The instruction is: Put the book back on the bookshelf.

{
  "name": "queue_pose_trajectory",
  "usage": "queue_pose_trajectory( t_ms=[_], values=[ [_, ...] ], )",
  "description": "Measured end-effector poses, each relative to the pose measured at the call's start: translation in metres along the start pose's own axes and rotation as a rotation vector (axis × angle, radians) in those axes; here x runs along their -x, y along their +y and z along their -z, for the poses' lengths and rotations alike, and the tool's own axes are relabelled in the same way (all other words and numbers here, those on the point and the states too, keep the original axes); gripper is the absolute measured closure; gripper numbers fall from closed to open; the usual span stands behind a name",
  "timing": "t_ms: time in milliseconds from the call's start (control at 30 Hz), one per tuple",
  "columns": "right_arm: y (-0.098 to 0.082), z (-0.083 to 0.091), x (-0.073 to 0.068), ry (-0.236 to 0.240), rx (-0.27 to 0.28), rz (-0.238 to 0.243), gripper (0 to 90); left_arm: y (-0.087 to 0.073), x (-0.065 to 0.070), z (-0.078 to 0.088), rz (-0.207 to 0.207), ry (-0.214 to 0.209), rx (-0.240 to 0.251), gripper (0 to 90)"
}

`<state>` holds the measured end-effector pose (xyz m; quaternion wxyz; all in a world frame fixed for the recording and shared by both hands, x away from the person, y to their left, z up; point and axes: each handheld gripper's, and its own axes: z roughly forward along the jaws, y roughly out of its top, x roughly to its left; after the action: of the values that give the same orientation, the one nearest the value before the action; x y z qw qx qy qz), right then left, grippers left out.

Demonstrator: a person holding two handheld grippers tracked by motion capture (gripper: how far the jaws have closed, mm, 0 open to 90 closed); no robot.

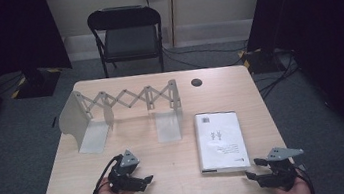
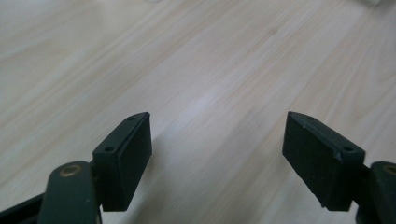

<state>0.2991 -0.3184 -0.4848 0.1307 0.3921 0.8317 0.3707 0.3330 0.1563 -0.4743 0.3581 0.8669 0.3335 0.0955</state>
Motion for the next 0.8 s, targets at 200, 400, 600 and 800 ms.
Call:
queue_pose_trajectory(
  t_ms=[200,400,600,800],
  values=[
    [0.004,0.000,-0.004,-0.001,0.026,0.005,38.0,0.014,0.017,-0.006,-0.012,-0.055,-0.036,21.8],
    [0.007,-0.004,-0.007,-0.015,-0.011,0.032,41.3,0.025,0.025,-0.009,-0.021,-0.090,-0.034,23.2],
    [0.008,-0.005,-0.006,-0.008,-0.008,0.022,47.5,0.033,0.035,-0.017,-0.048,-0.103,-0.048,23.4],
    [0.013,-0.010,-0.008,-0.007,-0.017,0.032,52.3,0.042,0.046,-0.023,-0.085,-0.121,-0.060,25.2]
  ],
)
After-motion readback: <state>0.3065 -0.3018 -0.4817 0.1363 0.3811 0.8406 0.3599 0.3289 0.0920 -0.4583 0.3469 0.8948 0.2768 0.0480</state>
